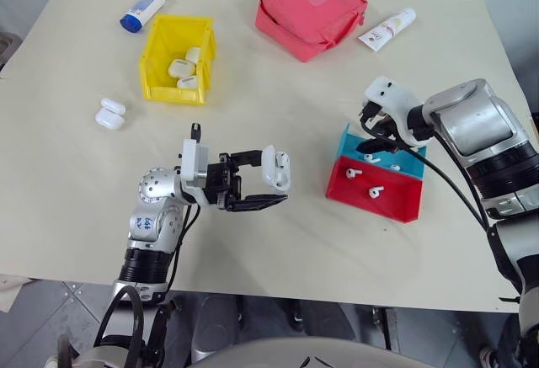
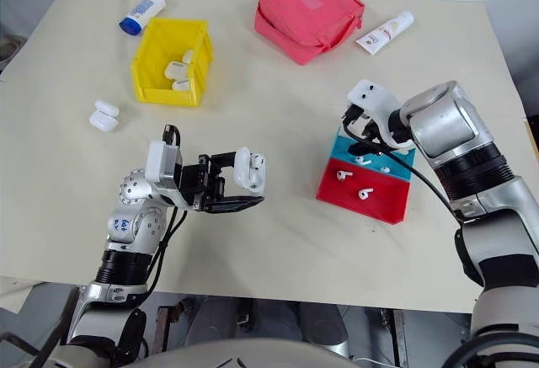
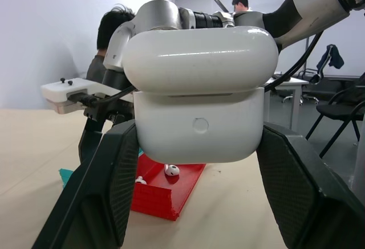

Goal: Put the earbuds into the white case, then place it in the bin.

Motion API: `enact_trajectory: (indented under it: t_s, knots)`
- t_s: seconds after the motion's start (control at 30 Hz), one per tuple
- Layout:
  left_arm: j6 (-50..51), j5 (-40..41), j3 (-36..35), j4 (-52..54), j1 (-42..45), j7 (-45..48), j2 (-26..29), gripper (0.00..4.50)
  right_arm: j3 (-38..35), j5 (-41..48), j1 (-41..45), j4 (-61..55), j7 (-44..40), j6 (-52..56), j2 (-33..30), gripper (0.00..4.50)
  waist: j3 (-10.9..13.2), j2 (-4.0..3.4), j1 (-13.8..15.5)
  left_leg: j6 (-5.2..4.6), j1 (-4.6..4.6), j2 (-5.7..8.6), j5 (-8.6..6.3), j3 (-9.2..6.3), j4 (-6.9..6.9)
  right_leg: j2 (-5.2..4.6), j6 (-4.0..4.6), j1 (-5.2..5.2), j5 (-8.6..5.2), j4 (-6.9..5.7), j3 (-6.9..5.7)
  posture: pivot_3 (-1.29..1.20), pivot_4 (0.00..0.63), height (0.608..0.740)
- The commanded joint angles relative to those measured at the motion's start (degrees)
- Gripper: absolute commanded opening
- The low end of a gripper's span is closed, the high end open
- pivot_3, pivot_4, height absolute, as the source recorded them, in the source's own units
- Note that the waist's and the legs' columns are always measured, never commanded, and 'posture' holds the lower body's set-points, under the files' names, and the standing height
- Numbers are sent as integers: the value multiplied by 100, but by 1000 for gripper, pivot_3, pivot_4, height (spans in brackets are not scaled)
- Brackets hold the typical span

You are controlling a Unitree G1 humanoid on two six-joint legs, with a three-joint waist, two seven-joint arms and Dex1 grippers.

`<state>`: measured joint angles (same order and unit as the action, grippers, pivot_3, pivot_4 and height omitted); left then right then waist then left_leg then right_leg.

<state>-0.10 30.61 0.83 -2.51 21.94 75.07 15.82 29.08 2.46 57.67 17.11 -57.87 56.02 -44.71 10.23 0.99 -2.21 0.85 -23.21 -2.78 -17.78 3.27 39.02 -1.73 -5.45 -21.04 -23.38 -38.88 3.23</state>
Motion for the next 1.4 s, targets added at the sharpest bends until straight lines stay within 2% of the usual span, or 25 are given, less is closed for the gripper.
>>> enact_trajectory:
  t_s: [0.03, 0.27, 0.77, 0.87, 1.03, 1.27, 1.4]
  knots:
    - [-37, 164, -11, 267, -53, -28, 22, 2769, -46, -175, 162, 87, -60, -136, 44, 2874, 0, 0, -8, 0, 0, 0, 0, 1, 0, 0, 0, 0, 0, 0, 0, 0, 150, 740]
    - [-41, 151, -20, 324, -98, -82, 46, 2769, 34, -471, 205, 389, -155, -307, 153, 2874, 0, 0, -97, 1, 0, 0, 1, 1, 3, -1, 0, 1, 0, -1, 0, 0, 150, 740]
    - [-59, 133, -26, 340, -97, -152, 75, 2769, 59, -913, 253, 475, -554, -374, 219, 2874, 0, 0, -103, 1, 0, 1, 1, 1, 4, -2, 0, 1, 0, -3, 0, 0, 150, 740]
    - [-67, 131, -28, 343, -102, -157, 77, 2769, 29, -939, 235, 498, -574, -390, 257, 2258, 0, 0, -105, 2, 0, 1, 1, 1, 5, -2, 0, 2, 0, -3, 0, 0, 150, 740]
    - [-74, 124, -32, 334, -96, -165, 81, 2769, 14, -967, 205, 479, -600, -405, 269, 549, 0, 0, -104, 2, 1, 1, 1, 0, 6, -2, 0, 1, 0, -4, -1, 0, 150, 740]
    - [-92, 118, -31, 278, -61, -153, 92, 2769, -300, -881, 243, 466, -474, -502, 360, 476, 0, 0, -107, 2, 0, 1, 1, 1, 6, -3, 0, 0, 0, -6, 0, 0, 150, 740]
    - [-118, 106, -22, 204, -17, -133, 80, 2769, -1052, -310, 90, -26, -457, -380, 485, 476, 0, -1, -110, 3, 0, 1, 2, 3, 6, -2, 0, -3, 0, -11, 0, 0, 150, 740]
